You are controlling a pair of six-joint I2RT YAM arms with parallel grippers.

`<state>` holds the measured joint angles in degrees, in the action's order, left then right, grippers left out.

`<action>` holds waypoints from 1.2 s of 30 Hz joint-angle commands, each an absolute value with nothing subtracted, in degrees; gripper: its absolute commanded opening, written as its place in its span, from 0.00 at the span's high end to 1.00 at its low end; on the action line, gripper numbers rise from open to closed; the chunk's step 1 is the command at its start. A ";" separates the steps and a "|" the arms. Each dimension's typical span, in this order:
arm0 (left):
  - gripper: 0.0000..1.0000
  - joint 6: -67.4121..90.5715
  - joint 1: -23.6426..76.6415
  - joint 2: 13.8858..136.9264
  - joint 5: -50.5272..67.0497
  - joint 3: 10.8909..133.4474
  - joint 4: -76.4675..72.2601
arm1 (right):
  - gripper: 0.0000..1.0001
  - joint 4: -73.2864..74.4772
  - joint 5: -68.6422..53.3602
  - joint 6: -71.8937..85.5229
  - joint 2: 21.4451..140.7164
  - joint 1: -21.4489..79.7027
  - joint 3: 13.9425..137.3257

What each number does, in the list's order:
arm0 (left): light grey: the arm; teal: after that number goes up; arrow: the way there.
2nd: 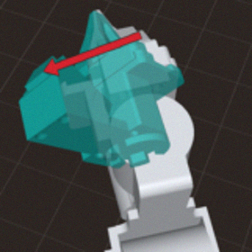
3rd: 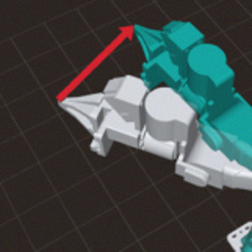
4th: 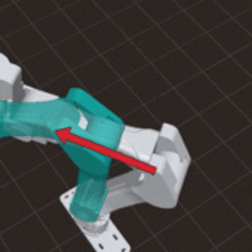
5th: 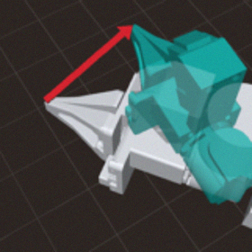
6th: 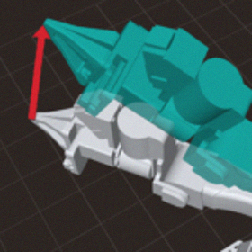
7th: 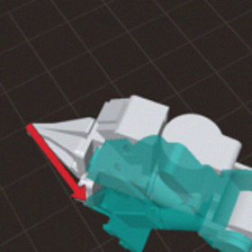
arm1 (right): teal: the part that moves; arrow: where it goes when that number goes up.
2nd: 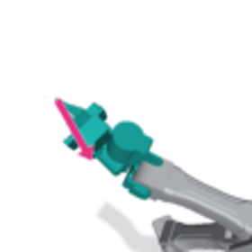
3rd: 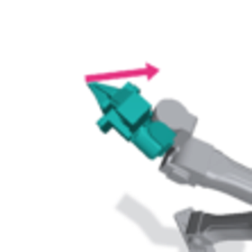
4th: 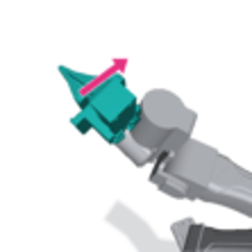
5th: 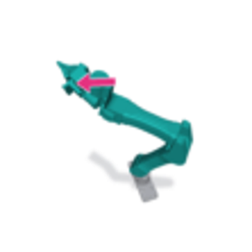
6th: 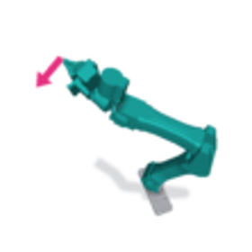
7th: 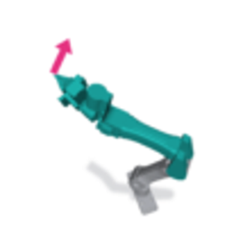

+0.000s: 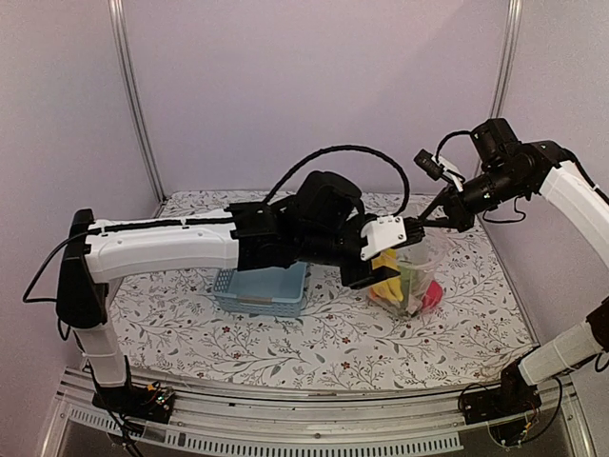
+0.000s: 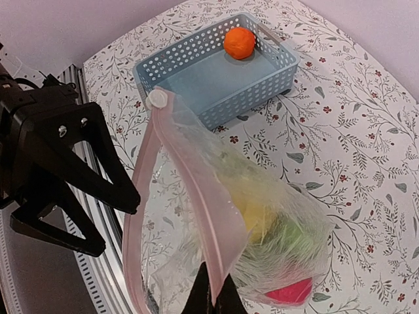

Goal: Place the food in the zip-top bag and seal the zipper
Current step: Adjust the zipper food storage bag at the center of the board.

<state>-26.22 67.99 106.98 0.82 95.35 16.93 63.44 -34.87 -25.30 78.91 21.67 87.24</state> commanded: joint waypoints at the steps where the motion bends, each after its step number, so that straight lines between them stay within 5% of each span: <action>1: 0.37 -30.26 68.04 110.37 0.15 98.39 17.90 | 1.00 64.26 -36.03 -25.93 77.70 22.15 86.40; 17: 0.80 -36.76 69.34 117.17 -10.73 107.18 23.62 | 1.00 64.81 -33.18 -26.35 78.89 22.51 88.78; 20: 0.97 -37.80 68.56 117.07 -12.97 111.48 23.11 | 1.00 63.13 -24.72 -25.55 80.19 22.50 93.88; 36: 1.00 -40.49 67.87 122.76 -16.00 116.40 19.38 | 1.00 54.46 -9.78 -22.83 80.89 21.23 101.14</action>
